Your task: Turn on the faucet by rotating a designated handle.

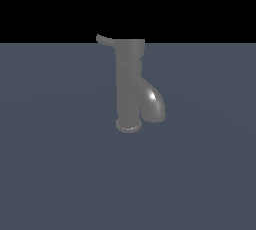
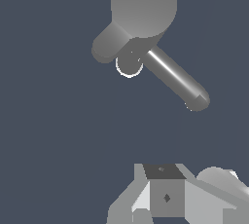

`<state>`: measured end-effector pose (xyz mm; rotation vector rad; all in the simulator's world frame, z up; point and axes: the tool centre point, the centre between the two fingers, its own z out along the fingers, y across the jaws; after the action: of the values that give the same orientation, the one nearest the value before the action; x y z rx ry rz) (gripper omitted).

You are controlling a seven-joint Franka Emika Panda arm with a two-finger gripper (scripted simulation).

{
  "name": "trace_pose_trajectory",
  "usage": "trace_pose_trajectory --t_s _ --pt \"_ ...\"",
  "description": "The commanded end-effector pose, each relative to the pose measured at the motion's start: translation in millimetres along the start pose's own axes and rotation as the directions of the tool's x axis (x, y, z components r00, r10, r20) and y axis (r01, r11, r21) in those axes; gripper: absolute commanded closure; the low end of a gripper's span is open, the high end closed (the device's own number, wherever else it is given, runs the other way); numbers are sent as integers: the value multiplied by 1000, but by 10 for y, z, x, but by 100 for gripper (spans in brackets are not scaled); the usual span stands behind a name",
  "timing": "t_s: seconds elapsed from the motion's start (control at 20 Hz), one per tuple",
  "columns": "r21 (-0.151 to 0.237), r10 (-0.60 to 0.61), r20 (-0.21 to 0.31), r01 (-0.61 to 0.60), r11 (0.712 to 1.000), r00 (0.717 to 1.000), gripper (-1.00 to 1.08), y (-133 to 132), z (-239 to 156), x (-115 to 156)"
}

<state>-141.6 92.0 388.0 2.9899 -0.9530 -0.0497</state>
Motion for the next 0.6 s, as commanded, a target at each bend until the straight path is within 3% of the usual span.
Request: trace_pose_trajectory --t_s 0.0,0.55 --pt "3 59 -1 -59 998 998 108 -107 74 84" --pt "14 303 -5 -303 953 953 108 -494 385 526"
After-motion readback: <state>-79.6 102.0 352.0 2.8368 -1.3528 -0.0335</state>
